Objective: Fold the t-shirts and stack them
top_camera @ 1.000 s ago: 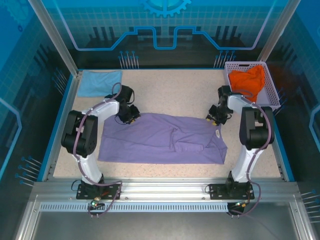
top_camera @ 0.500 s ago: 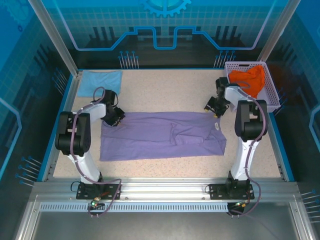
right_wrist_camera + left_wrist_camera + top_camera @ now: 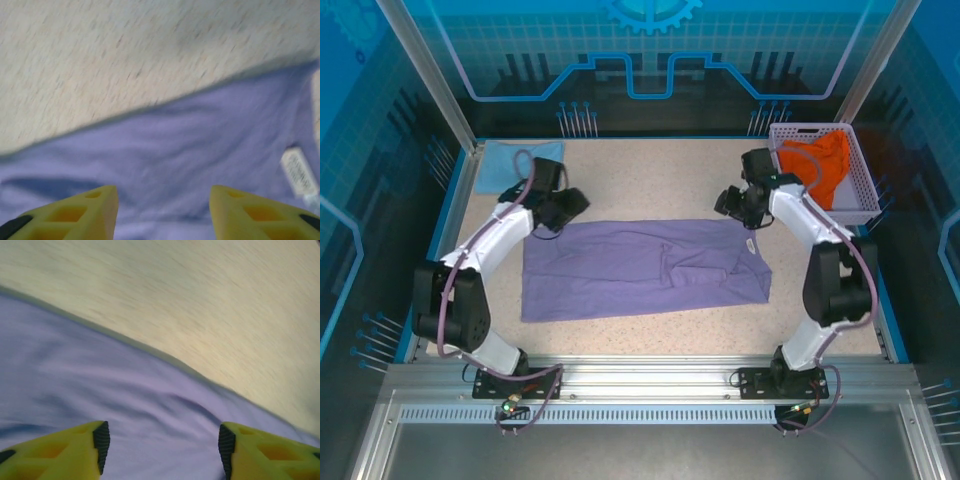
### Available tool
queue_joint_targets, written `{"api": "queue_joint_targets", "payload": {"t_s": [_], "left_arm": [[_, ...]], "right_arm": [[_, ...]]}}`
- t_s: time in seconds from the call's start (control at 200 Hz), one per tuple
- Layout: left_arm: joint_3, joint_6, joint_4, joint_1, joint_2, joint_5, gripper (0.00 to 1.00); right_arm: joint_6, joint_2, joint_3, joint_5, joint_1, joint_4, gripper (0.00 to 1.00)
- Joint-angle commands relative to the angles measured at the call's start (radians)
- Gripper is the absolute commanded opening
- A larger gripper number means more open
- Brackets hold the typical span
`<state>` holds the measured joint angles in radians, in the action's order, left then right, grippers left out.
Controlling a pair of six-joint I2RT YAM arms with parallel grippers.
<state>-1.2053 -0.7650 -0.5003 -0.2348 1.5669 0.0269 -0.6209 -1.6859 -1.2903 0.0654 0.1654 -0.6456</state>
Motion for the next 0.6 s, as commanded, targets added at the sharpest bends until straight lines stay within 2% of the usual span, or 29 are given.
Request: {"api": "queue_joint_targets", "payload": {"t_s": [0.0,0.105,0.19,0.255,0.38,0.46,0.595], "left_arm": [[-0.016,0.038,0.005,-0.166,0.056,0.169,0.56],[-0.005,-0.061,0.099,-0.319,0.117,0.244,0.55],[0.003,-0.162,0.142,-0.414,0.157,0.228,0.53],[0.021,-0.232,0.194,-0.47,0.176,0.197,0.56],[0.009,-0.301,0.205,-0.514,0.23,0.156,0.56],[-0.008,-0.299,0.177,-0.533,0.258,0.11,0.56],[-0.03,-0.278,0.154,-0.544,0.306,0.096,0.56]], "right_arm": [[0.031,0.007,0.127,0.131,0.046,0.027,0.48],[0.035,0.056,0.203,0.117,0.094,0.015,0.45],[0.012,0.114,0.281,0.091,0.108,0.032,0.48],[0.006,0.143,0.32,0.053,0.109,0.025,0.52],[0.018,0.166,0.355,0.002,0.107,0.024,0.55],[0.028,0.16,0.352,-0.001,0.107,0.034,0.54],[0.042,0.103,0.312,0.005,0.107,0.037,0.51]]}}
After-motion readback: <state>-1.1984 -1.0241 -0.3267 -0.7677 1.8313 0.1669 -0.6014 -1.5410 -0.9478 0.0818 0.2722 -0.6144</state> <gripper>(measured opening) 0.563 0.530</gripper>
